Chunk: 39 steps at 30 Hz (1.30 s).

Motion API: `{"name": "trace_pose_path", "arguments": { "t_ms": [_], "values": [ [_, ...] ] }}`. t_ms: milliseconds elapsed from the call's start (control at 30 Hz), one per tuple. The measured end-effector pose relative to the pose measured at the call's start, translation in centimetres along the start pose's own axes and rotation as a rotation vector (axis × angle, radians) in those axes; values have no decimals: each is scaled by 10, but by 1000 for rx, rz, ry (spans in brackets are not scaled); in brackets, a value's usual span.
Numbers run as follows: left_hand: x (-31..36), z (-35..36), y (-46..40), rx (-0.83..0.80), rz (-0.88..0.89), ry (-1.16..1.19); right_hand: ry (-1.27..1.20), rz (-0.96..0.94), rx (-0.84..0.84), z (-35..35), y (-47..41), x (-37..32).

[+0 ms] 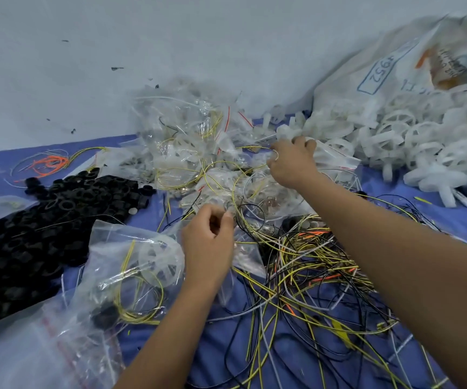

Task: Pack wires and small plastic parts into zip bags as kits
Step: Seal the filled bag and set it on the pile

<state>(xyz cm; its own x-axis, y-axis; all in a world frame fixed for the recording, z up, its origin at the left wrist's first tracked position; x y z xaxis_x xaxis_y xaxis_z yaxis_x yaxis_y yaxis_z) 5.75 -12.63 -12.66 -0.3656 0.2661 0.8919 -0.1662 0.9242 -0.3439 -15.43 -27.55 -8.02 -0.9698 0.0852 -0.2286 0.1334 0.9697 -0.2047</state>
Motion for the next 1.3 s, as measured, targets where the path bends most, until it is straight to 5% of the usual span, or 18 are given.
{"name": "trace_pose_path", "arguments": {
  "t_ms": [133, 400, 500, 600, 667, 767, 933, 1133, 1300],
  "values": [
    [-2, 0, 1, -8, -4, -9, -81, 23, -153, 21, -17, 8],
    [2, 0, 3, 18, 72, -67, -178, 85, -199, 28, -27, 19],
    [9, 0, 6, 24, 140, -167, -239, 112, -36, 18, -20, 21],
    [21, 0, 7, 1, 202, -362, -424, 168, 298, -11, 0, 19],
    [29, -2, 5, -53, 196, -510, -678, 174, 483, -33, 25, 14],
    [36, -8, 3, -173, 139, -696, -1203, 207, 547, -49, 75, -6],
    [37, -16, 5, -346, 53, -888, -1886, 452, 140, -23, 155, -41],
    [37, -22, 1, -520, 8, -963, -2092, 263, -89, 0, 191, -65],
    [33, -42, -17, -469, -198, -628, -2133, 232, -170, 21, 192, -62]
  ]
}}
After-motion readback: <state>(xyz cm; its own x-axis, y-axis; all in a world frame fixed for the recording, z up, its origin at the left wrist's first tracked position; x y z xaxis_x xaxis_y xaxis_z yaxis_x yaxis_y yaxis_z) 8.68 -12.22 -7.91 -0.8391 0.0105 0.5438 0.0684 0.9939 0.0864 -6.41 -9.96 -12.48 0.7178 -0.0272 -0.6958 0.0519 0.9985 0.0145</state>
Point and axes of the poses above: each hand's wrist, its own y-axis away from the middle knuckle, its own z-axis out of the palm, x = y × z, the point moved 5 cm from there along -y, towards the middle knuckle, and after that the axes turned 3 degrees about -y, right-handed, at the moved point
